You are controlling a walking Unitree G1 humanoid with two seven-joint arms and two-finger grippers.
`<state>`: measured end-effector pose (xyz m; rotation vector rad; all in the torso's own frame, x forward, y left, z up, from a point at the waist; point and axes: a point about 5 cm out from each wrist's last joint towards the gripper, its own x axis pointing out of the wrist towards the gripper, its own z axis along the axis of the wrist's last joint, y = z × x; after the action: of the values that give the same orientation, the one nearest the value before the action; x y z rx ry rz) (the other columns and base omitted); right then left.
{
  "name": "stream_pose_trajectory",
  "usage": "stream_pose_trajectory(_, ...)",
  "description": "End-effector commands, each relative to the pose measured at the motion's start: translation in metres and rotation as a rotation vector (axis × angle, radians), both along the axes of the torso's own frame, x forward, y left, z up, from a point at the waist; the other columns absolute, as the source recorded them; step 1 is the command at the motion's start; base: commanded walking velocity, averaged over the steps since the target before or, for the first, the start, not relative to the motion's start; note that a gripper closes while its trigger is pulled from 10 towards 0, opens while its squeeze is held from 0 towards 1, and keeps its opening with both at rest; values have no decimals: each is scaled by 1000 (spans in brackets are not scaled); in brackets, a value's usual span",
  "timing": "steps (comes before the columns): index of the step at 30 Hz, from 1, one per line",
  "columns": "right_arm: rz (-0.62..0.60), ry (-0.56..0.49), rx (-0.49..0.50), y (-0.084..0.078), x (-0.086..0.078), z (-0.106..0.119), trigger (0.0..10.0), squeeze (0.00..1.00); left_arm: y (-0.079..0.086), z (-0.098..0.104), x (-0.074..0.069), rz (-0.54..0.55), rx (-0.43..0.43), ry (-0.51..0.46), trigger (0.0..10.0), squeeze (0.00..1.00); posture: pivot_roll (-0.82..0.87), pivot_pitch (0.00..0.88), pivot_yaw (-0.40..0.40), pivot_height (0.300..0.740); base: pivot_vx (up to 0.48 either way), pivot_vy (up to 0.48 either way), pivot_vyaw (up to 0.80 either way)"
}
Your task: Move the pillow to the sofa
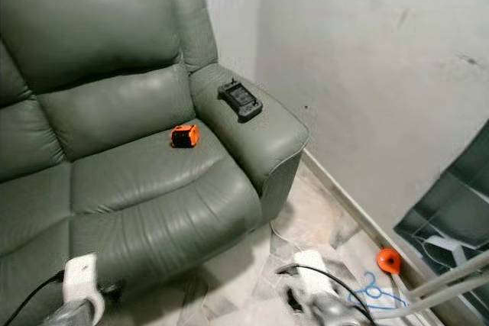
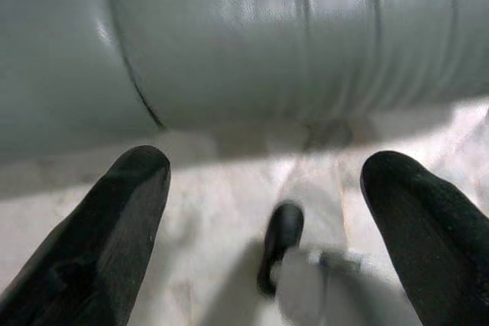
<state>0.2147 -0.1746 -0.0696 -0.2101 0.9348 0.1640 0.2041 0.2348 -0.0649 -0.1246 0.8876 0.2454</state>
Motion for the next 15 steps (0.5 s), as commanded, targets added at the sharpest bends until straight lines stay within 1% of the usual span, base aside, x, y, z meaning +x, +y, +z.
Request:
stream_pose_trajectory(1,-13,20,-20,-10,-6,-2,10000,0,-3,-2,-2,-24,7,13,10000,0,-74,0,-3,720,0,0,800)
stream_pose_trajectory(6,-11,22,-22,-10,-6,-3,10000,0,-11,-8,-9,-84,12,67,10000,0,-76,0,-2,720,0,0,800)
stream_pose_trajectory(11,-7,24,-24,-10,-7,-3,10000,0,-12,-11,-13,-88,9,95,10000,0,-75,0,-3,720,0,0,800)
stream_pose_trajectory(15,-2,27,-26,-9,-8,-3,10000,0,-12,-11,-14,-104,12,100,10000,0,-73,0,-4,720,0,0,800)
